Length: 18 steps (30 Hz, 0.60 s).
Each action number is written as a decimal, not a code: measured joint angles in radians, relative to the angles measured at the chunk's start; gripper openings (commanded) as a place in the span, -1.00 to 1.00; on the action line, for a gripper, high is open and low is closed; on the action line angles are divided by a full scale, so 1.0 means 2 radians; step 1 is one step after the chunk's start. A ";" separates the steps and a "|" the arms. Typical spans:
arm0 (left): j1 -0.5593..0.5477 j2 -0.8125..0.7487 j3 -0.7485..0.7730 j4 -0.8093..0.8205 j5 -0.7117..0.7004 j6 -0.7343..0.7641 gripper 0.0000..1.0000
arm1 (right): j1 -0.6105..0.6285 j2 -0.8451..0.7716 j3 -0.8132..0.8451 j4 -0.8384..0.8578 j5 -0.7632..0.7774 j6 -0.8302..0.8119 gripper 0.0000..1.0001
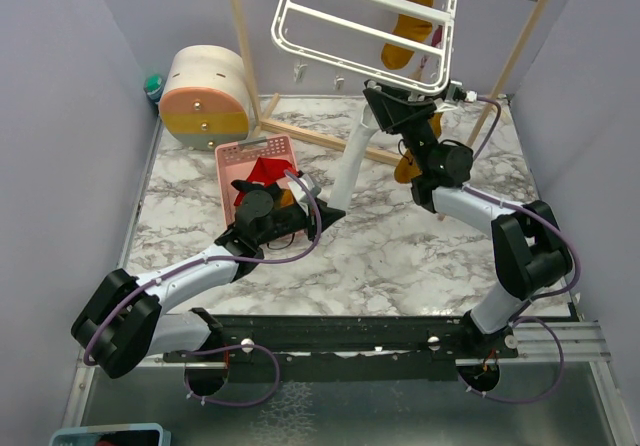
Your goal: Remove the socks clipped to the hanger
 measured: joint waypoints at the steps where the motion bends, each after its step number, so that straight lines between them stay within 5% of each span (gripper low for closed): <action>1: 0.000 0.000 0.000 0.000 0.000 0.000 -1.00 | 0.000 0.000 0.000 0.000 0.000 0.001 0.45; 13: 0.000 0.000 0.000 -0.001 0.002 -0.003 -1.00 | 0.000 0.001 0.000 0.002 0.000 0.007 -0.15; 18: 0.000 0.000 0.000 -0.003 0.002 -0.004 -1.00 | 0.000 0.003 0.001 0.002 0.000 0.010 -0.61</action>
